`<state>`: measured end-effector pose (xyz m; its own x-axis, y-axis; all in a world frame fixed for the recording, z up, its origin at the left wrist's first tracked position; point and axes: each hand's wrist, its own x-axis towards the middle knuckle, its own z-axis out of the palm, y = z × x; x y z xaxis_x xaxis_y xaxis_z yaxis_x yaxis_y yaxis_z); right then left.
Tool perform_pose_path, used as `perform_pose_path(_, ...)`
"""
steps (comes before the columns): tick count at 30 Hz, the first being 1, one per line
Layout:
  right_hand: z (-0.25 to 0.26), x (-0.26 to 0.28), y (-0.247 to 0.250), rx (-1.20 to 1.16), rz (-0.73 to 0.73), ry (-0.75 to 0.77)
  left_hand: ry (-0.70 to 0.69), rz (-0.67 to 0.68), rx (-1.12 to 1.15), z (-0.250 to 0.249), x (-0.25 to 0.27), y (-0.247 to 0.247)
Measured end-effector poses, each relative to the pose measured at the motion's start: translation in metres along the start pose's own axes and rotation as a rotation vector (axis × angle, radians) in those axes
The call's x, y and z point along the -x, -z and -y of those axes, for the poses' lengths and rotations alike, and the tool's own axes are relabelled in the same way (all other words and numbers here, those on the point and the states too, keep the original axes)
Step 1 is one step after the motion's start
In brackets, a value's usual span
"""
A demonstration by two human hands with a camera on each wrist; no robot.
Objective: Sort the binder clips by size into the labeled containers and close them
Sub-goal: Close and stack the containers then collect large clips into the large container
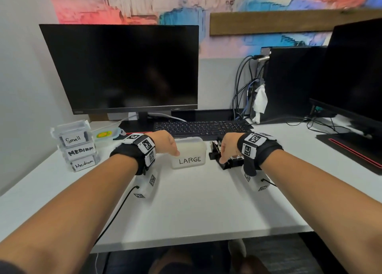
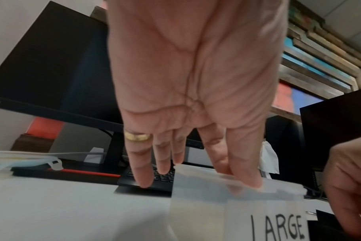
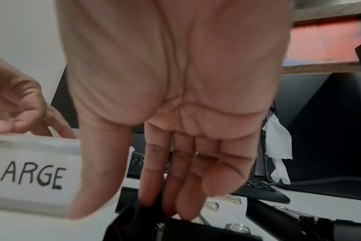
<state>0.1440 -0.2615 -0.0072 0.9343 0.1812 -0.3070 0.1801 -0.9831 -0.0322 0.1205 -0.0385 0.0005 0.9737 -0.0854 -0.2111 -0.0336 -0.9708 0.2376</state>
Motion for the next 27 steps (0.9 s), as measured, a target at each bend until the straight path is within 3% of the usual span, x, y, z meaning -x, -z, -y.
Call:
perform_pose_path(6, 0.0010, -0.0070, -0.0105, 0.029, -0.041, -0.044, 0.013, 0.023, -0.008, -0.0036, -0.0013, 0.0003)
perform_pose_path(17, 0.0062, -0.0085, -0.0095, 0.097, 0.013, -0.096, 0.019, 0.049, 0.089, 0.0010, -0.0050, 0.0021)
perform_pose_path(27, 0.0025, -0.0048, -0.0095, 0.066, 0.095, -0.027, 0.009, 0.048, 0.103, 0.0004, -0.0071, 0.0013)
